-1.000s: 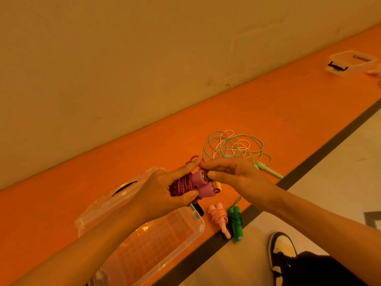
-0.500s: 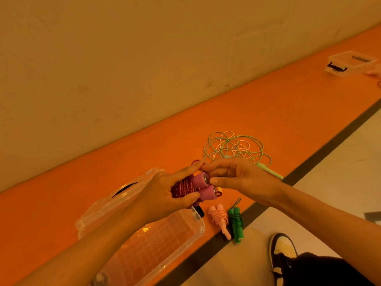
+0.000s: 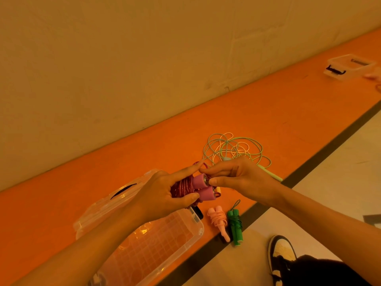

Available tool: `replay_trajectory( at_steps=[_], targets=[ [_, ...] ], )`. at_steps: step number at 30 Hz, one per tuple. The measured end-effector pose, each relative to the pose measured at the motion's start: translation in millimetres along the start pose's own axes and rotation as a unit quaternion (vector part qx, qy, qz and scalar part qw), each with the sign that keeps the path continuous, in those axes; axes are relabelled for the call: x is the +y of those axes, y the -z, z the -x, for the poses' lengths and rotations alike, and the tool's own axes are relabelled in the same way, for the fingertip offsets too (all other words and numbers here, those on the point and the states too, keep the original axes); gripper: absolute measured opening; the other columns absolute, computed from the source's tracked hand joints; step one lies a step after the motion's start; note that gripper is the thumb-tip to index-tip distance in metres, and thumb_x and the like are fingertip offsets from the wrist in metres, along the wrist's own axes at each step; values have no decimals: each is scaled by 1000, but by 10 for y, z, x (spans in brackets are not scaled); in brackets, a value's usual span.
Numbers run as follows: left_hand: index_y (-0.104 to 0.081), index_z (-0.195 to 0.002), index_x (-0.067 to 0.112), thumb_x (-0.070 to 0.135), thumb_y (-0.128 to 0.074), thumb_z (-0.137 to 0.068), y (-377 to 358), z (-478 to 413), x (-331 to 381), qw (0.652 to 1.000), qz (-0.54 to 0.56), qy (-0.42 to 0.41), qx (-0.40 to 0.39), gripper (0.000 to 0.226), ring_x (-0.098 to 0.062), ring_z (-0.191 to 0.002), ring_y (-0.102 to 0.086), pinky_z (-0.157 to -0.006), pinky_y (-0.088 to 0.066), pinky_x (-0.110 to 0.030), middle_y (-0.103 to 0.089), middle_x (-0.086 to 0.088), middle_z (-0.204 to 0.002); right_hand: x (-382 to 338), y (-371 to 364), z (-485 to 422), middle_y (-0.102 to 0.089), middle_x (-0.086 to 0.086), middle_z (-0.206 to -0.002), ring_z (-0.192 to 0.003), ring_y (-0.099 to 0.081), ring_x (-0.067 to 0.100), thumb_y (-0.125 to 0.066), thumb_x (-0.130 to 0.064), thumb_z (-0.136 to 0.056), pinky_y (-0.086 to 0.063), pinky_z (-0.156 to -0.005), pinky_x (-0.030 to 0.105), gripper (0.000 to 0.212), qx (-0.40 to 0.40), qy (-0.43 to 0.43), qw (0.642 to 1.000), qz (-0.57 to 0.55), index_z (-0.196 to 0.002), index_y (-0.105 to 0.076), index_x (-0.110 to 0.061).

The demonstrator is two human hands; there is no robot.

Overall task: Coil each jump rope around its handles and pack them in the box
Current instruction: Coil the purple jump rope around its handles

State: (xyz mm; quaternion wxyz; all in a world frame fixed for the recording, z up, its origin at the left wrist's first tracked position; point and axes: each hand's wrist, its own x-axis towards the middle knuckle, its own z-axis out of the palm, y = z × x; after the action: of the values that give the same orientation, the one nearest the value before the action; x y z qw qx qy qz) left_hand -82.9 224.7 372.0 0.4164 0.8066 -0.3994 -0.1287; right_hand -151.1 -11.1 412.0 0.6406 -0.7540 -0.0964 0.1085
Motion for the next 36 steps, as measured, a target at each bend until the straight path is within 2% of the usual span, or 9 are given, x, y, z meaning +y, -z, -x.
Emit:
replay_trajectory(
  at_steps=[3,7,13,26,31,34,36],
  targets=[
    [-30,-145,61,60,-63,-84,-10,-9,-8,1000,13,8,3,69,-25,-66,-69,-62,-59,-47,-71,-3,-99,-7,-7,-9,-77,-3,-102,-93,-73,15,-65,-18,-87,-57,-74,21,25,17,21,999,22,-111,-72,-19],
    [-32,-143,62,61,-64,-83,-16,-16,4,999,35,15,-6,68,-31,-71,-71,-64,-60,-52,-71,-8,-106,-19,-14,-4,-77,3,-99,-87,-74,18,-67,-19,-85,-58,-69,23,23,31,20,999,-8,-106,-75,-16],
    [-32,-144,61,58,-65,-84,-2,-14,27,999,27,4,-17,68,-30,-71,-71,-64,-59,-52,-70,-8,-104,-25,-4,-10,-77,9,-96,-86,-75,24,-70,-17,-82,-59,-66,23,25,35,-6,999,-35,-103,-76,-6],
    [-30,-145,60,57,-64,-85,21,25,-14,999,-32,-15,-16,69,-25,-58,-64,-55,-55,-46,-70,-4,-87,-58,-45,-3,-77,8,-87,-80,-75,23,-73,-16,-79,-59,-62,24,12,41,-18,999,-22,-89,-77,-11],
    [-31,-145,60,55,-64,-84,-9,47,-4,1000,-22,-17,6,69,-17,-57,-63,-54,-55,-33,-69,2,-86,-27,-82,36,-77,3,-83,-77,-75,19,-69,-10,-87,-59,-62,24,7,56,-9,998,10,-92,-74,-10],
    [-29,-144,63,59,-63,-84,-20,19,-35,999,-34,-19,15,69,-22,-60,-65,-59,-57,-43,-69,-6,-90,-42,-95,20,-77,3,-80,-75,-75,20,-69,-12,-86,-58,-61,22,7,68,-8,998,8,-91,-73,-11],
    [-31,-144,62,59,-63,-84,-20,11,-32,1000,-22,-17,13,68,-25,-61,-68,-58,-58,-45,-71,-10,-96,-62,-100,15,-77,7,-79,-73,-74,21,-70,-15,-83,-58,-59,22,7,76,-12,997,-12,-89,-74,-11]
  ],
)
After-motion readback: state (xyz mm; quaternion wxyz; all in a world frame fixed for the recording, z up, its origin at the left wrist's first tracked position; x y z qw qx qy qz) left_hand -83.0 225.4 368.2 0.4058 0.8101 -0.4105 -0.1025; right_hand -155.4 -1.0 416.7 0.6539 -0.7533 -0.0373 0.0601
